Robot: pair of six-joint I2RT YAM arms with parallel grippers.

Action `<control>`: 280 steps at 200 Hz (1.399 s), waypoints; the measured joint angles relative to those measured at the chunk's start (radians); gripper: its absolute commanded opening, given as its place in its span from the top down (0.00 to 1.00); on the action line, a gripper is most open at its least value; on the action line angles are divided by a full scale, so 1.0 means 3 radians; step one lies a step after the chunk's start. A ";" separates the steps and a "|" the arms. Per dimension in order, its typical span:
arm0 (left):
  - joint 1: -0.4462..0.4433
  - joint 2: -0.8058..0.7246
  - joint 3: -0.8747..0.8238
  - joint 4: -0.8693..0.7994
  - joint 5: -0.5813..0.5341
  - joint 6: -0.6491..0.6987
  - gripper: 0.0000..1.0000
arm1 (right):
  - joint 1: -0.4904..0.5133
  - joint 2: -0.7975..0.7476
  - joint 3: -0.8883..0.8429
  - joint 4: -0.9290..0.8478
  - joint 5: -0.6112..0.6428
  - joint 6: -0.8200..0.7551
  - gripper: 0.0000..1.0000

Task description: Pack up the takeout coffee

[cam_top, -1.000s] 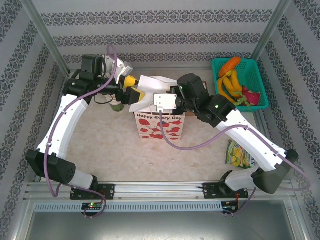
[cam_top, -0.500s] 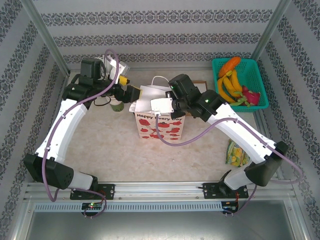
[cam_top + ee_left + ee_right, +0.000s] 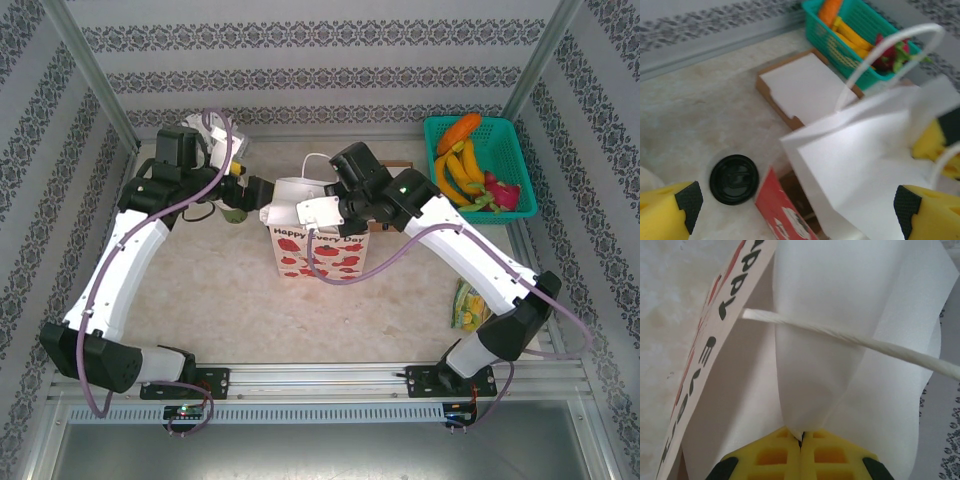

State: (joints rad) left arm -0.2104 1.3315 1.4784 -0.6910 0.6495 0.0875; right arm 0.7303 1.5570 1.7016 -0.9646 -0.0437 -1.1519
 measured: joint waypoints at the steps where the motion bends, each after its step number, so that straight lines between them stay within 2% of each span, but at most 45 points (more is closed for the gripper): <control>1: 0.0000 -0.0004 -0.0001 -0.0009 0.0017 0.0009 0.00 | -0.0004 0.0000 0.0000 0.0000 -0.0001 0.0000 0.95; 24: 0.0000 -0.0094 -0.0014 -0.0178 0.0403 0.0253 0.04 | -0.0072 -0.0058 -0.0076 0.0089 -0.0050 0.0001 0.95; 46: 0.0000 -0.0125 0.0027 -0.0338 0.0614 0.0439 0.07 | -0.0089 -0.0186 -0.0284 0.0301 -0.0060 -0.0003 0.95; 115: 0.0000 0.0027 0.0160 -0.0467 0.0731 0.0460 0.16 | -0.0090 -0.0654 -0.0814 0.1057 -0.0072 -0.0153 0.96; 160: -0.0001 0.0211 0.0224 -0.0467 0.0880 0.0355 0.16 | -0.0024 -0.0763 -0.1067 0.1451 0.0020 -0.0298 0.96; 177: -0.0029 0.0275 0.0264 -0.0470 0.0952 0.0333 0.20 | -0.0019 -0.0762 -0.1106 0.1499 0.0051 -0.0303 0.95; 188: -0.0074 0.0317 0.0305 -0.0467 0.1003 0.0320 0.28 | -0.0019 -0.0762 -0.1108 0.1525 0.0069 -0.0303 0.94; 200: -0.0139 0.0351 0.0340 -0.0456 0.1052 0.0318 0.45 | -0.0019 -0.0763 -0.1108 0.1549 0.0070 -0.0296 0.88; 209: -0.0188 0.0374 0.0360 -0.0445 0.1063 0.0304 0.61 | -0.0019 -0.0763 -0.1108 0.1559 0.0062 -0.0272 0.80; 216: -0.0220 0.0402 0.0390 -0.0444 0.1062 0.0298 0.73 | -0.0020 -0.0769 -0.1108 0.1559 0.0038 -0.0211 0.67; 223: -0.0239 0.0439 0.0431 -0.0444 0.1061 0.0306 0.81 | -0.0024 -0.0779 -0.1108 0.1555 -0.0005 -0.0156 0.50; 229: -0.0247 0.0481 0.0482 -0.0444 0.1061 0.0324 0.84 | -0.0032 -0.0793 -0.1108 0.1548 -0.0056 -0.0113 0.36; 237: -0.0256 0.0534 0.0547 -0.0444 0.1057 0.0348 0.86 | -0.0069 -0.0829 -0.1108 0.1536 -0.0145 -0.0001 0.23; 256: -0.0256 0.0603 0.0631 -0.0443 0.1054 0.0450 0.91 | -0.0220 -0.0937 -0.1083 0.1498 -0.0402 0.0404 0.04; 280: -0.0256 0.0609 0.0684 -0.0444 0.1080 0.0631 0.97 | -0.0590 -0.0969 -0.0813 0.1320 -0.0783 0.1063 0.02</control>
State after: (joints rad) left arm -0.2871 1.5143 1.6836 -0.8242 0.9733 0.2768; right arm 0.5533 1.2663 1.4578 -0.5686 -0.2787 -0.8330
